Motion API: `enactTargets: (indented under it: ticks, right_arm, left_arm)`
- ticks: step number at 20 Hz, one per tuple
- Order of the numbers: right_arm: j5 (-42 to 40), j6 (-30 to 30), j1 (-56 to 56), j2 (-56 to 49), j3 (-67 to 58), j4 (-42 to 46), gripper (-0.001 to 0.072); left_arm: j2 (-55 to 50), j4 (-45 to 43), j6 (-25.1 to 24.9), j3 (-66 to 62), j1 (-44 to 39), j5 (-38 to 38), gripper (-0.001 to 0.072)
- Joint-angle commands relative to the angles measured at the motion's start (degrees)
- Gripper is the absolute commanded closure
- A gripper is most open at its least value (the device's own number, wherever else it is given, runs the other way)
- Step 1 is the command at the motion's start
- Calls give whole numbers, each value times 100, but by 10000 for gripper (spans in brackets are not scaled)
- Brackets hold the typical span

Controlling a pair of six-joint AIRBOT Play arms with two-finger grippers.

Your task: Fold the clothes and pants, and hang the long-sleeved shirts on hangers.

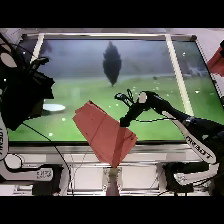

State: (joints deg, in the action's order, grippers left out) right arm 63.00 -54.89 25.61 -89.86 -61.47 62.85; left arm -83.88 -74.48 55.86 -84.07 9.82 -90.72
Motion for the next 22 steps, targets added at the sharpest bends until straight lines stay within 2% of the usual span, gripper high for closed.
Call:
enactTargets:
  ticks: [1, 4, 11, 13, 15, 18, 22]
  right_arm:
    - [98, 273, -15, -120, 26, -293, 82]
    - [424, 562, -15, -120, 26, -704, 145]
    - [686, 710, 15, -125, 26, -1099, 160]
    - [697, 813, 173, -125, 26, -1102, 381]
    - [621, 883, 363, -125, 24, -1093, 692]
    - [481, 710, 313, -96, -46, -852, 706]
    - [501, -214, -490, -94, -802, 109, 707]
  left_arm:
    - [20, 85, 101, 433, 240, -42, 517]
    - [17, 83, 120, 632, 315, -42, 517]
    - [17, 85, 118, 680, 319, -37, 517]
    - [15, 85, 116, 680, 319, -35, 517]
    - [-15, 85, 118, 680, 319, -37, 517]
    - [-46, 85, 116, 680, 319, -39, 518]
    - [-48, 85, 116, 680, 319, -39, 518]
